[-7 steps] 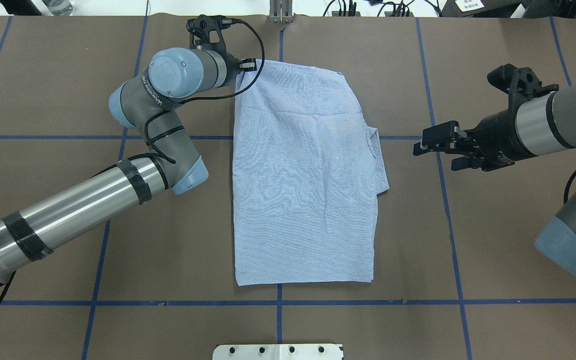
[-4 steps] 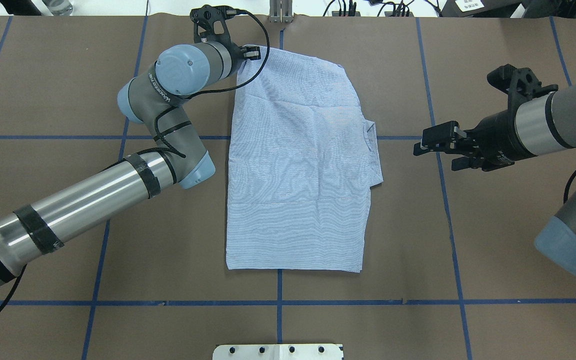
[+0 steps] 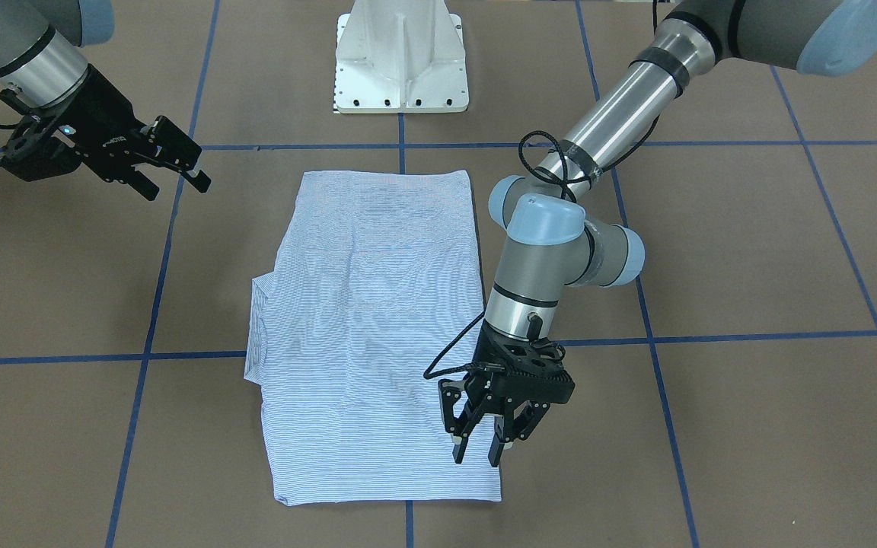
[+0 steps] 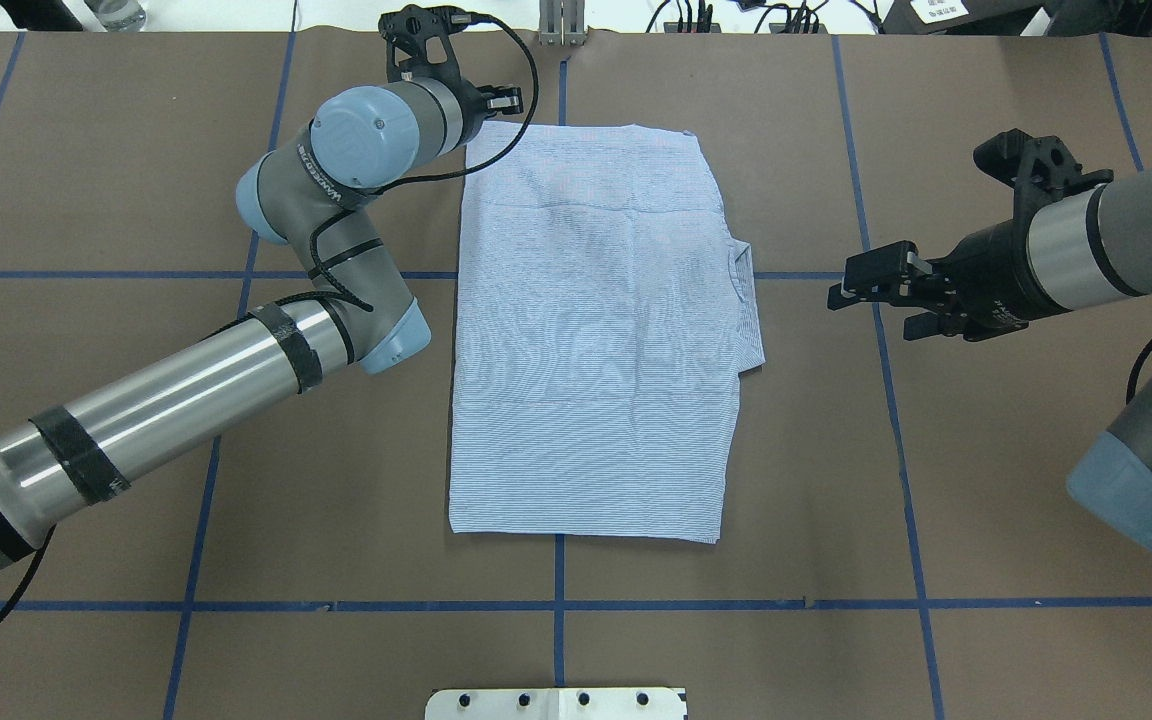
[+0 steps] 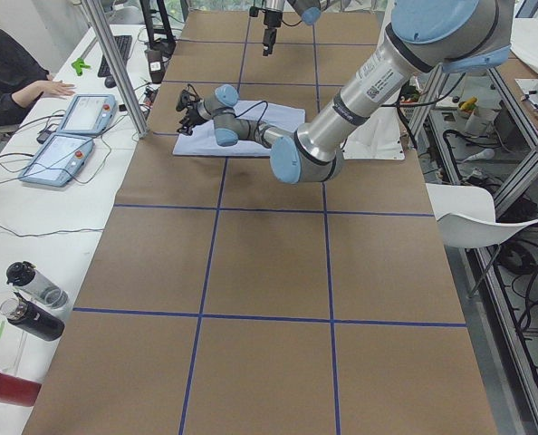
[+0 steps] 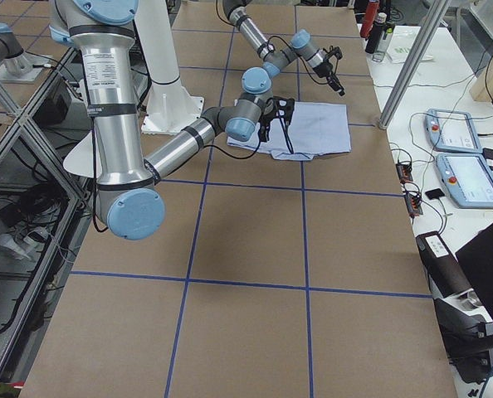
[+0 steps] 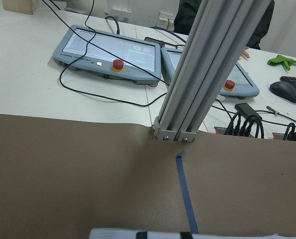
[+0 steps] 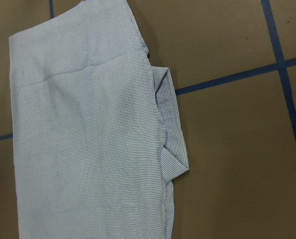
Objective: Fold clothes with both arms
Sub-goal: 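Open the left gripper at the shirt's far corner and lift it away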
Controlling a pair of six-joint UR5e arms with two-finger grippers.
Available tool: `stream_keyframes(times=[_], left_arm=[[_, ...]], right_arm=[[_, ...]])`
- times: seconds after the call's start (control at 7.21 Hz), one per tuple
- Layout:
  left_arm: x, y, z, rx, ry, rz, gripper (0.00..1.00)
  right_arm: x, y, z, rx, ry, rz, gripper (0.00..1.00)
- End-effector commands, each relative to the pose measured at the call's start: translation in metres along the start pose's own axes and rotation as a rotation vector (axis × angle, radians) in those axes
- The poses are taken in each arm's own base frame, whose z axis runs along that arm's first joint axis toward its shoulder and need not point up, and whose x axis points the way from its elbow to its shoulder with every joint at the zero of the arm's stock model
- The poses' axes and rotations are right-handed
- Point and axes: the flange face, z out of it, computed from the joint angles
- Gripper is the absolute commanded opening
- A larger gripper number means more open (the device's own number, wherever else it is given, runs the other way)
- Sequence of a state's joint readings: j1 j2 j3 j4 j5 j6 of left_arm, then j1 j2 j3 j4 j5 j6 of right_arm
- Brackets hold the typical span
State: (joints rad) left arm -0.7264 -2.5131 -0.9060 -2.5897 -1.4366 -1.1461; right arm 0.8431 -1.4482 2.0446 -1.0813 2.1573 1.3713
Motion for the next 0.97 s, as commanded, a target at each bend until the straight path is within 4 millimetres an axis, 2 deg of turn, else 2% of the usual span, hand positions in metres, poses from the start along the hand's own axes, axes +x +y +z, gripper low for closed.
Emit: stream_keyframes(times=[0.0,0.14,0.42,0.69,0.83], left_arm=[[0.0,-0.007,-0.009,0.005,0.012,-0.011,1.0],[-0.016,0.004,-0.027,-0.056,0.036,-0.021,1.0],[-0.031,0.014,-0.069,-0.172,0.009,-0.074,1.0],[-0.066,0.045,-0.114,-0.368,0.021,-0.219,1.0],[-0.074,0.054,-0.156,-0.448,-0.024,-0.245,1.0]], right_arm=[[-0.023,-0.005,0.0,0.015,-0.023,-0.012,1.0],[-0.022,-0.008,0.006,0.005,-0.018,-0.002,1.0],[-0.013,-0.008,0.01,0.006,-0.006,0.009,1.0],[-0.012,-0.007,0.012,0.004,-0.003,0.008,1.0],[-0.008,-0.008,0.014,0.027,0.011,0.011,1.0]])
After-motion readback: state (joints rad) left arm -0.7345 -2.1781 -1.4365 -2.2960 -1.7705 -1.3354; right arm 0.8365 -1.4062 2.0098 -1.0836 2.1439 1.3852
